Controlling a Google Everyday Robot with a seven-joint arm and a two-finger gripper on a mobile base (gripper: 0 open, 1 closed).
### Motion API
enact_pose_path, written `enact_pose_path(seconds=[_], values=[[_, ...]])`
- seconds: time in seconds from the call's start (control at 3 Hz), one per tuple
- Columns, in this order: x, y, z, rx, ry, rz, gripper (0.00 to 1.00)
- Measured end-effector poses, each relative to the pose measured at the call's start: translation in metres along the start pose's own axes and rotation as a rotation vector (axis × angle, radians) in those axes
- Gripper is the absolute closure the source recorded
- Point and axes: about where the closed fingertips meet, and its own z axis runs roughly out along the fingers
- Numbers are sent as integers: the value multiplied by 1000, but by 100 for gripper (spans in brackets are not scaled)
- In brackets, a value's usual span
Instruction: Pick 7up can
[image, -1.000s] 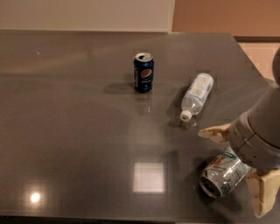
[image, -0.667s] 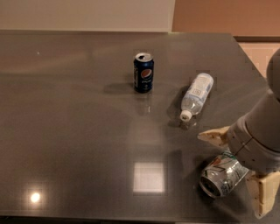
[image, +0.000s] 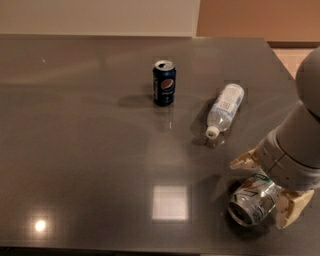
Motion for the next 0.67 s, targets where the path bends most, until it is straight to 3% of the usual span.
enact_pose_path(seconds=[0.67], values=[[5, -3, -6, -11, 17, -17, 70]])
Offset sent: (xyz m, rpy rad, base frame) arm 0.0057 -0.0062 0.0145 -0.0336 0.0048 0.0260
